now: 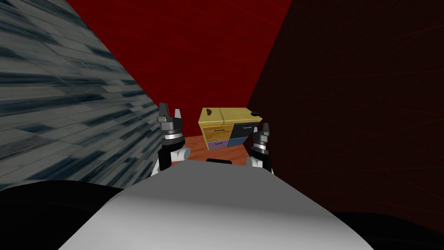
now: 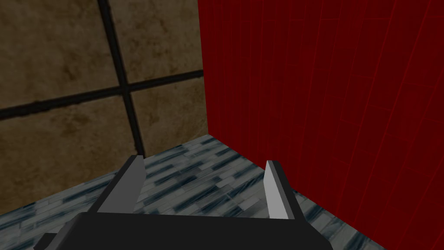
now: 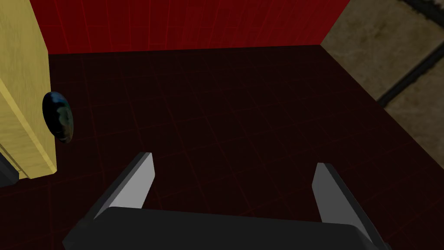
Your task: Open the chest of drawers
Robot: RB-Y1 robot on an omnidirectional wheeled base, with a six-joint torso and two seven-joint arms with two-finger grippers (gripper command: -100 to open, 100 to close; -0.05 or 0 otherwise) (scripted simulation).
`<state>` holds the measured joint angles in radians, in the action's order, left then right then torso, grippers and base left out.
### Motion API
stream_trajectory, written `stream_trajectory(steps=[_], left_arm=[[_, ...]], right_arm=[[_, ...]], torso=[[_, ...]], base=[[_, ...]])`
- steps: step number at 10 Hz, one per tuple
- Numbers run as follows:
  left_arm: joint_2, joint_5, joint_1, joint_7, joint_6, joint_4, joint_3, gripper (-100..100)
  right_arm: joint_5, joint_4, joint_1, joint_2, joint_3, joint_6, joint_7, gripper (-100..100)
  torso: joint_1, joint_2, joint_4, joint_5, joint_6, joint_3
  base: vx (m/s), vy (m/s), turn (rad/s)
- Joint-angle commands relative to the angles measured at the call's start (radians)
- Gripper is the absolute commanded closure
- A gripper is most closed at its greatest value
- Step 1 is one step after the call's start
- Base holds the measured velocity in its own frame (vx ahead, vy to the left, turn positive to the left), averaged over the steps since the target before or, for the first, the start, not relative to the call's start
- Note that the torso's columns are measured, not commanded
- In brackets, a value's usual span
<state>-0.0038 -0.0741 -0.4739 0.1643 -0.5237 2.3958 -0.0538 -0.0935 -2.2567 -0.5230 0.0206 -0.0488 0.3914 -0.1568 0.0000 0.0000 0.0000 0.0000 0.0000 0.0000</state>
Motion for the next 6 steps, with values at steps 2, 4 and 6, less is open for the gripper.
stream_trajectory(steps=[2,4,6], left_arm=[[0.000,0.000,0.000,0.000,0.000,0.000,0.000,0],[0.000,0.000,0.000,0.000,0.000,0.000,0.000,0],[0.000,0.000,0.000,0.000,0.000,0.000,0.000,0]], right_arm=[[0.000,0.000,0.000,0.000,0.000,0.000,0.000,0],[0.000,0.000,0.000,0.000,0.000,0.000,0.000,0],[0.000,0.000,0.000,0.000,0.000,0.000,0.000,0]], torso=[[0.000,0.104,0.105,0.000,0.000,-0.209],[0.000,0.248,0.248,0.000,0.000,-0.497],[0.000,0.396,0.396,0.000,0.000,-0.792]], base=[[0.000,0.000,0.000],[0.000,0.000,0.000],[0.000,0.000,0.000]])
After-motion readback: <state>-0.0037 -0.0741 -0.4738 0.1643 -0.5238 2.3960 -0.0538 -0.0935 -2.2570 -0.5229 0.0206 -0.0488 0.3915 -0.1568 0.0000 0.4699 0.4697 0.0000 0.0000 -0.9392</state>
